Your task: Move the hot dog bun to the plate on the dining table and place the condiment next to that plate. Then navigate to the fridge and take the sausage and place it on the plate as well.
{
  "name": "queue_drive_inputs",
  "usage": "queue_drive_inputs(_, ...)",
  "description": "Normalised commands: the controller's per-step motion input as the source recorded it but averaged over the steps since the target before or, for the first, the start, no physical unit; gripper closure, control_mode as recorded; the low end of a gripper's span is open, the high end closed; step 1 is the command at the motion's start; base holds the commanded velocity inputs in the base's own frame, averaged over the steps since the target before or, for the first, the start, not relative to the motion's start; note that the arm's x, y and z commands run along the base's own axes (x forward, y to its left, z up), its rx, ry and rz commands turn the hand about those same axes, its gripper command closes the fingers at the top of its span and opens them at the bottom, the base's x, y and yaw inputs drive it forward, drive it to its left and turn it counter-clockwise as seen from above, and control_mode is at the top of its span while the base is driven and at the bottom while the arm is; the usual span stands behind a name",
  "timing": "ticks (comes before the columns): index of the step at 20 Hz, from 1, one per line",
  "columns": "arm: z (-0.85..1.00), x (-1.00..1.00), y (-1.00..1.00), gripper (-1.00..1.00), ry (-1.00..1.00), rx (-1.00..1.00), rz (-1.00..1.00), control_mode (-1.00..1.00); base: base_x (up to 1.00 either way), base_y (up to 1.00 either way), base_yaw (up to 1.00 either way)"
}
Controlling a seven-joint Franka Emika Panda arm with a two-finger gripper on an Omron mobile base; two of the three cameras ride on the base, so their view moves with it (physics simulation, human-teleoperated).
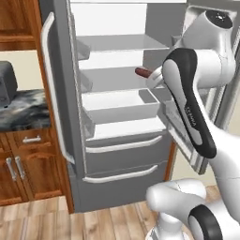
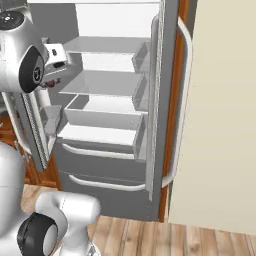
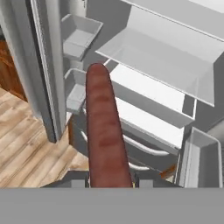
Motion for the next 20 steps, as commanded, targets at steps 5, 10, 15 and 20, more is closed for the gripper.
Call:
queue_drive_inputs(5, 0.0, 0.0, 0.0, 1.0, 0.0, 0.0, 0.0, 1.0, -0.9, -0.12, 0.55)
queue_drive_inputs(10, 0.0, 0.0, 0.0, 1.0, 0.0, 0.0, 0.0, 1.0, -0.52, 0.01, 0.83)
queue_drive_inputs(15, 0.0, 0.0, 0.0, 1.0, 0.0, 0.0, 0.0, 1.0, 0.15, 0.26, 0.8)
queue_drive_inputs(20, 0.0, 0.0, 0.0, 1.0, 0.0, 0.0, 0.0, 1.0, 0.57, 0.3, 0.68)
